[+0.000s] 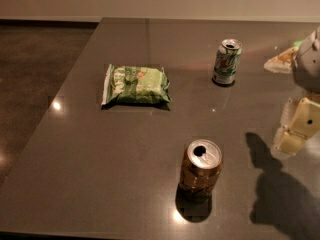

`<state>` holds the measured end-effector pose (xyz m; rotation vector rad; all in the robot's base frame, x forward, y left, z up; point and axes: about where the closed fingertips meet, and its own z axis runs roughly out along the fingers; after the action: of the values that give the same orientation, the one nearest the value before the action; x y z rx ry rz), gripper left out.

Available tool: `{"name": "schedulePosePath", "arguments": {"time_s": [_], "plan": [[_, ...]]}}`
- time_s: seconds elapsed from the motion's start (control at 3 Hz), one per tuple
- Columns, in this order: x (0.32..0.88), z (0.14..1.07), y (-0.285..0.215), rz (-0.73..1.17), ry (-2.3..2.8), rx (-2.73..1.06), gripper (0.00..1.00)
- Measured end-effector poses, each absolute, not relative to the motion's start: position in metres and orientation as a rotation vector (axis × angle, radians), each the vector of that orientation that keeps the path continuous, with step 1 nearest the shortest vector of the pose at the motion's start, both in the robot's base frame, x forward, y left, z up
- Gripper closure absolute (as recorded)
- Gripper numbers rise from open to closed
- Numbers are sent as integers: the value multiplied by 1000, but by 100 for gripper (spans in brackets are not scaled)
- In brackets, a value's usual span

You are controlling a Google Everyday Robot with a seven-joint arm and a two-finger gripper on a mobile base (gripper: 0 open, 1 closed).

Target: Pick orange can

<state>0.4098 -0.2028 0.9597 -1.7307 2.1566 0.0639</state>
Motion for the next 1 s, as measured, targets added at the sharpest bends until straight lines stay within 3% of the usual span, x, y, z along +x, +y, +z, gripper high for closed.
{"name": "schedulePosePath", "arguments": {"time_s": [0.67, 1.0], "plan": [[382, 935, -154, 429, 1974, -1717, 0], [369, 925, -126, 517, 1881, -1729, 0]]}}
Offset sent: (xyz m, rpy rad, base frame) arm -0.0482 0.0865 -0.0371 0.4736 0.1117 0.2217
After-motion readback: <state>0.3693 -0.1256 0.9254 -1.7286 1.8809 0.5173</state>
